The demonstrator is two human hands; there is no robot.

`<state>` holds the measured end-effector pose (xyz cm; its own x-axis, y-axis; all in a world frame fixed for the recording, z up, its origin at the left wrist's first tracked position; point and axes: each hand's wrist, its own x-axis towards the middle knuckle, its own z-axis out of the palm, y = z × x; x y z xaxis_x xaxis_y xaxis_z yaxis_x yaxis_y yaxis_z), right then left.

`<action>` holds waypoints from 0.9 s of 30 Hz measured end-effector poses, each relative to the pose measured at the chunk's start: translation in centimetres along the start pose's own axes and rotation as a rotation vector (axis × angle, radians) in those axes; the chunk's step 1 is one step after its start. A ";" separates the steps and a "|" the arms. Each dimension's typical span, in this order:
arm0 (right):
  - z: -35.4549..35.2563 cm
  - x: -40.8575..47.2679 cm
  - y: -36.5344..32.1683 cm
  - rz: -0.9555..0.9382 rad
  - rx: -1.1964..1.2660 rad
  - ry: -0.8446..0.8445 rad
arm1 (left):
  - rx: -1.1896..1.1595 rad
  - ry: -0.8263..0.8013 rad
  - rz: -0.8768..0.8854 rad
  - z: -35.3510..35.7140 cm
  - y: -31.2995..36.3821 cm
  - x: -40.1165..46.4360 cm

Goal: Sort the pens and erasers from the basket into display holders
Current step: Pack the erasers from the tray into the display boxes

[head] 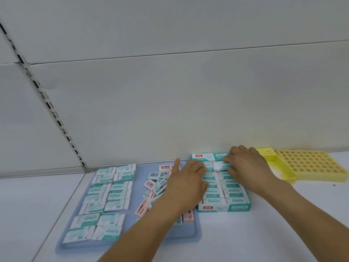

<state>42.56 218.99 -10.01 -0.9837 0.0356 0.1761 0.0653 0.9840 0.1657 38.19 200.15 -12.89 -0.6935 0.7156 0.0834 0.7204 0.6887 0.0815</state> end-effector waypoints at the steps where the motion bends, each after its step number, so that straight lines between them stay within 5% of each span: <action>1: 0.1 0.1 0.0 -0.005 0.010 0.010 | -0.011 -0.012 -0.007 0.0 0.1 0.0; 10: 0.5 0.6 -0.2 0.036 0.064 -0.008 | -0.112 0.010 -0.023 -0.7 0.3 0.1; 13: -0.5 0.5 -1.0 0.060 0.064 0.009 | -0.328 0.230 -0.051 -1.9 0.0 -1.7; 16: -2.4 0.4 -4.4 -0.014 0.345 0.144 | -0.452 0.437 -0.121 -3.8 -1.8 -5.7; 22: -4.0 2.7 -14.2 -0.326 0.564 0.016 | -0.397 0.396 -0.396 -4.6 -11.8 -13.0; 27: -3.4 6.1 -21.1 -0.384 0.487 -0.089 | -0.325 0.164 -0.584 -3.9 -16.7 -13.7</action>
<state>35.76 197.80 -9.09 -0.9333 -0.3428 0.1068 -0.3590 0.8952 -0.2641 35.69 178.37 -11.49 -0.9776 0.1936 0.0824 0.2099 0.8677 0.4505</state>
